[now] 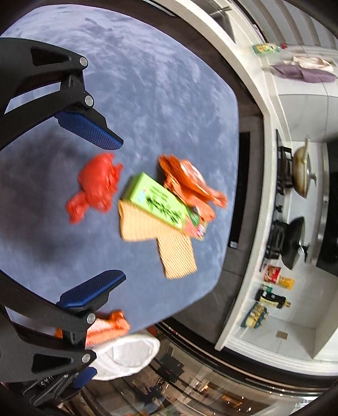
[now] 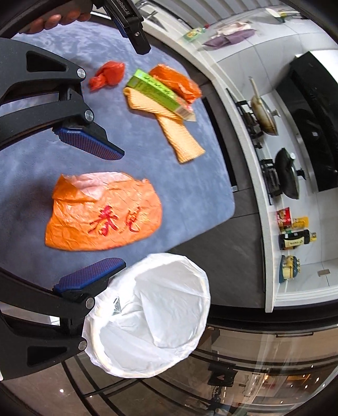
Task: Collect trash
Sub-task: 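Grasp the red plastic bag with the left tool while the right tool grasps the orange printed bag, then carry the red bag and orange bag over the bin and open both tools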
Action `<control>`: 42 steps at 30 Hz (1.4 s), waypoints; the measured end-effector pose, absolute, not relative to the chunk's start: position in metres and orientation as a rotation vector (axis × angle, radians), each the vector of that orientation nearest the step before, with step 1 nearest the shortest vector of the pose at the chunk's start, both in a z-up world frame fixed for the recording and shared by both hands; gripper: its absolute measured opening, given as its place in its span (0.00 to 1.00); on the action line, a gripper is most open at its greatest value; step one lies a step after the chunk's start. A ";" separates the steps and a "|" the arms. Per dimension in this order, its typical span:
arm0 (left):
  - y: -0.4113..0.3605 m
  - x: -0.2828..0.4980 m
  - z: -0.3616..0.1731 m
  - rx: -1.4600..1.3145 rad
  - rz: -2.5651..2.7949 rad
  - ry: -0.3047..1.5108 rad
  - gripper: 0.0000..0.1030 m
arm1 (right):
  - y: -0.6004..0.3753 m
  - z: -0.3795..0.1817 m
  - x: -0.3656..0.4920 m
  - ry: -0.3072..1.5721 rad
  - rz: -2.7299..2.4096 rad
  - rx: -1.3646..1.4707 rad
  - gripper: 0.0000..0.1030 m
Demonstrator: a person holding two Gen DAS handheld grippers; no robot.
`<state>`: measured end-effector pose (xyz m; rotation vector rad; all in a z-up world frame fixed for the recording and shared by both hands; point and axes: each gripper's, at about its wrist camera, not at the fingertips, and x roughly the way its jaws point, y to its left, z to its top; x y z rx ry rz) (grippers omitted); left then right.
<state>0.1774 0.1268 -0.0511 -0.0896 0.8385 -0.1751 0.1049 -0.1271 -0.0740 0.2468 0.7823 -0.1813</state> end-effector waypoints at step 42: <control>0.123 0.174 -0.085 -0.105 -0.255 0.950 0.45 | -0.131 -0.110 0.120 0.852 -0.180 0.268 0.43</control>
